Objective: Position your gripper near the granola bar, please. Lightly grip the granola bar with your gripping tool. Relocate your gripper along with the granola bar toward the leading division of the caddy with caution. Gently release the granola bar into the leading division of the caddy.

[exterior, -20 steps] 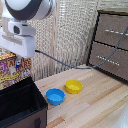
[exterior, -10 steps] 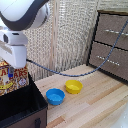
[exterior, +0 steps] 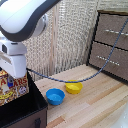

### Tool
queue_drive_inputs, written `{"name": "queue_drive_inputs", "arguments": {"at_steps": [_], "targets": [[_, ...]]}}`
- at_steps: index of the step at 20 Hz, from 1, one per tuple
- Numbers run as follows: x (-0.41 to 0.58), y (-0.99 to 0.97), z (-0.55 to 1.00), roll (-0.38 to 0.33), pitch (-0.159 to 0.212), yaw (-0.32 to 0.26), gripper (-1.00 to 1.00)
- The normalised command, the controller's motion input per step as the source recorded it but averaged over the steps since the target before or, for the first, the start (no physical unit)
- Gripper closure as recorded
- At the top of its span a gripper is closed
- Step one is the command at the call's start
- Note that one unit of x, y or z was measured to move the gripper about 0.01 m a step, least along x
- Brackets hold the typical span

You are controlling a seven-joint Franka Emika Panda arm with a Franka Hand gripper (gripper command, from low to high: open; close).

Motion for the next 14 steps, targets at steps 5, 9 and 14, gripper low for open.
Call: {"name": "queue_drive_inputs", "arguments": {"at_steps": [5,9,14], "targets": [[-0.35,0.27,-0.13,-0.115,0.005,-0.125,1.0],[-0.056,0.04,-0.28,-0.084,-0.002,-0.142,1.0],[-0.006,0.12,-0.16,0.0,0.005,-0.055,-1.0]]}}
